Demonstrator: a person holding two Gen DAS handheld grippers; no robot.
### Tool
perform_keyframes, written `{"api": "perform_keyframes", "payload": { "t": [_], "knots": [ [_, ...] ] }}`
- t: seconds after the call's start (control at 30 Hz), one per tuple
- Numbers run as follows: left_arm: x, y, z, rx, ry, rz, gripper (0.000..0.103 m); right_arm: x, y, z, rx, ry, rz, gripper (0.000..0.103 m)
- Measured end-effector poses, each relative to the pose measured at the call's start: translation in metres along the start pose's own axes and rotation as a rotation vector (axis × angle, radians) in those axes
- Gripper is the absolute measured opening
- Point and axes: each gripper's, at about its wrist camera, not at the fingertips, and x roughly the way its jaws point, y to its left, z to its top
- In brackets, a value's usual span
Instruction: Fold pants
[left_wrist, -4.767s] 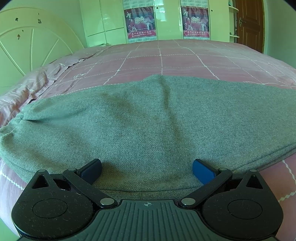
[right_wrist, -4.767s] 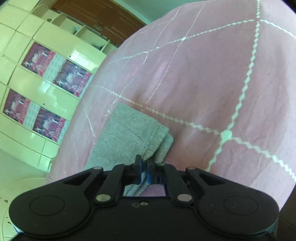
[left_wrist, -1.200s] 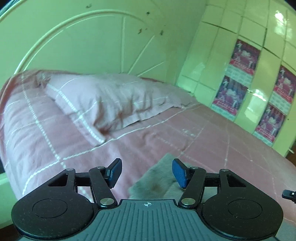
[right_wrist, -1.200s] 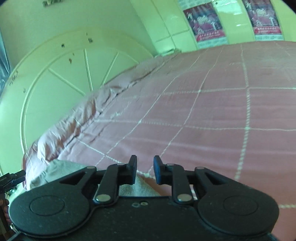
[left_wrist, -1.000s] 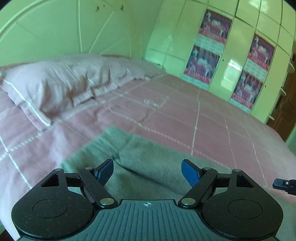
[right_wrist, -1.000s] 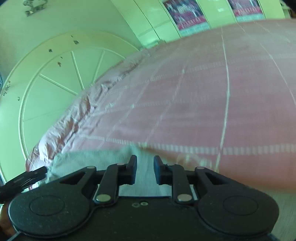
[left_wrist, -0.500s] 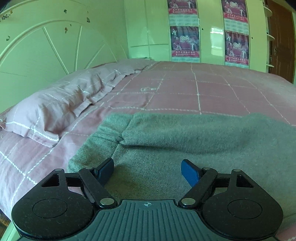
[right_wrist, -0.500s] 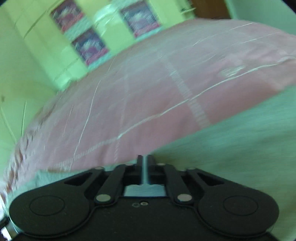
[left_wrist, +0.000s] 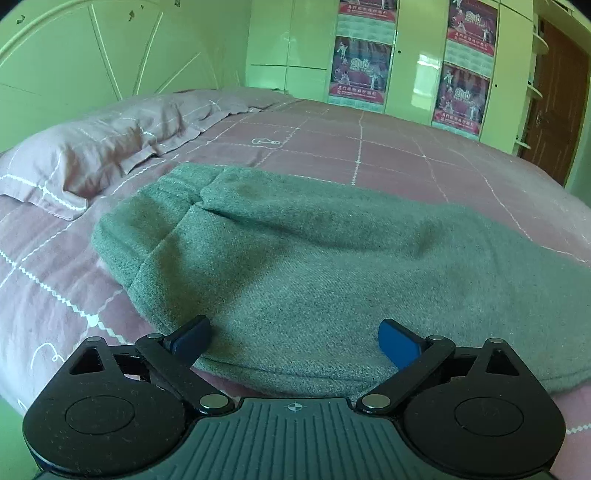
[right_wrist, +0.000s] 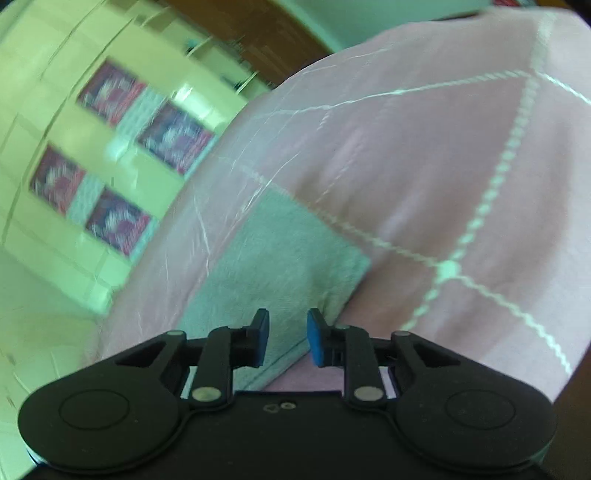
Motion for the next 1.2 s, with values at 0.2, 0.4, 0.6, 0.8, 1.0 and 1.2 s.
{"api": "perform_keyframes", "payload": {
  "t": [0.2,0.4,0.6,0.8,1.0,1.2],
  "knots": [
    [-0.004,-0.003,-0.006,0.005,-0.024,0.015,0.099,-0.005,-0.006,0.009,0.071,-0.068,0.009,0.029],
    [-0.002,-0.008,-0.005,0.023,-0.013,0.022,0.103,0.003,-0.011,0.004,0.086,-0.033,-0.001,0.026],
    [-0.008,-0.016,0.001,0.051,-0.010,0.046,0.103,0.011,-0.012,0.002,0.126,-0.011,-0.013,0.029],
    [-0.042,-0.096,0.010,0.179,-0.068,-0.076,0.103,0.020,-0.008,0.003,0.013,0.005,-0.041,0.012],
    [-0.008,-0.141,-0.019,0.233,0.005,-0.048,0.103,0.021,-0.002,0.005,-0.035,-0.058,-0.048,0.006],
    [-0.029,-0.153,-0.018,0.208,-0.012,-0.035,0.103,0.023,-0.016,0.003,-0.018,-0.026,-0.008,0.011]
  ]
}}
